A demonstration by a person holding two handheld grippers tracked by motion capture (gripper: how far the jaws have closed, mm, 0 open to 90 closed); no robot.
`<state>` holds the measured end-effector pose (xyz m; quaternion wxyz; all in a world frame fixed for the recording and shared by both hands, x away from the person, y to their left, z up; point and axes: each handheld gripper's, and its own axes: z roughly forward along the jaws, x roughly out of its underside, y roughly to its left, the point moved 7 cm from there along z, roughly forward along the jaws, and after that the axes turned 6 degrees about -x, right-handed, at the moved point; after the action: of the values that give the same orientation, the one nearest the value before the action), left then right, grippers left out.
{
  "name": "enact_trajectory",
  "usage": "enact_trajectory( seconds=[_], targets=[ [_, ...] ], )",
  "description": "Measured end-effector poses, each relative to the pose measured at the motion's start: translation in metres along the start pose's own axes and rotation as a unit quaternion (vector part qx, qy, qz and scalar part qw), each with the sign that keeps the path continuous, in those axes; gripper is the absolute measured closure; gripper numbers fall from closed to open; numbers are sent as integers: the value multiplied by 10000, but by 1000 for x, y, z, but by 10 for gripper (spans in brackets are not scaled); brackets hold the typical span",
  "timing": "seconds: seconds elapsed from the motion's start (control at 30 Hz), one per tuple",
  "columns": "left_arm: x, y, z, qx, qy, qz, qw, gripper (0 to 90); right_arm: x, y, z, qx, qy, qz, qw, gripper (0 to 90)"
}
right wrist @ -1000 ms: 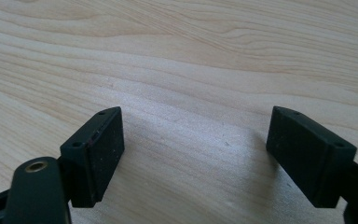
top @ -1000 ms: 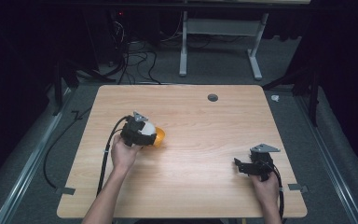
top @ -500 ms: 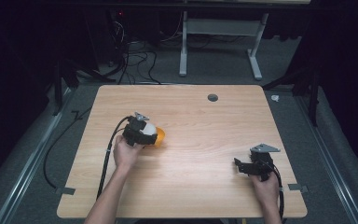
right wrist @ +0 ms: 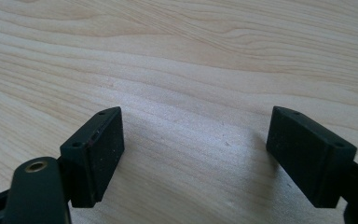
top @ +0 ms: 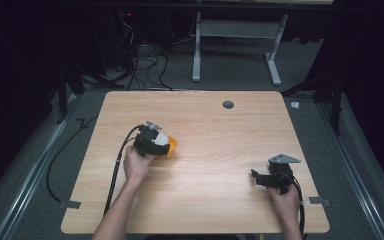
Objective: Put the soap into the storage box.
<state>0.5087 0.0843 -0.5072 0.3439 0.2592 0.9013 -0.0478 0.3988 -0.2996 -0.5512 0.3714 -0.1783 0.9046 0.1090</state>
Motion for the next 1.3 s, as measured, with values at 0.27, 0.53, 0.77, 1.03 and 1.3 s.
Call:
enact_trajectory(
  seconds=[0.27,0.53,0.77,1.03,1.3],
  targets=[
    [1,-1,1,3,33,0,10000,242,0,0,0,1,3,10,10000,199],
    [-4,-1,-5,17,-182,-89,9998,239,0,0,0,-1,3,10,10000,199],
    [-7,2,-11,-4,-279,-131,9995,222,0,0,0,-3,2,9,10000,199],
    [-7,5,-19,35,-369,-115,9992,216,0,0,0,-5,4,15,10000,199],
    [-8,11,-31,67,-516,-195,9985,227,0,0,0,-5,3,13,10000,199]
  ],
)
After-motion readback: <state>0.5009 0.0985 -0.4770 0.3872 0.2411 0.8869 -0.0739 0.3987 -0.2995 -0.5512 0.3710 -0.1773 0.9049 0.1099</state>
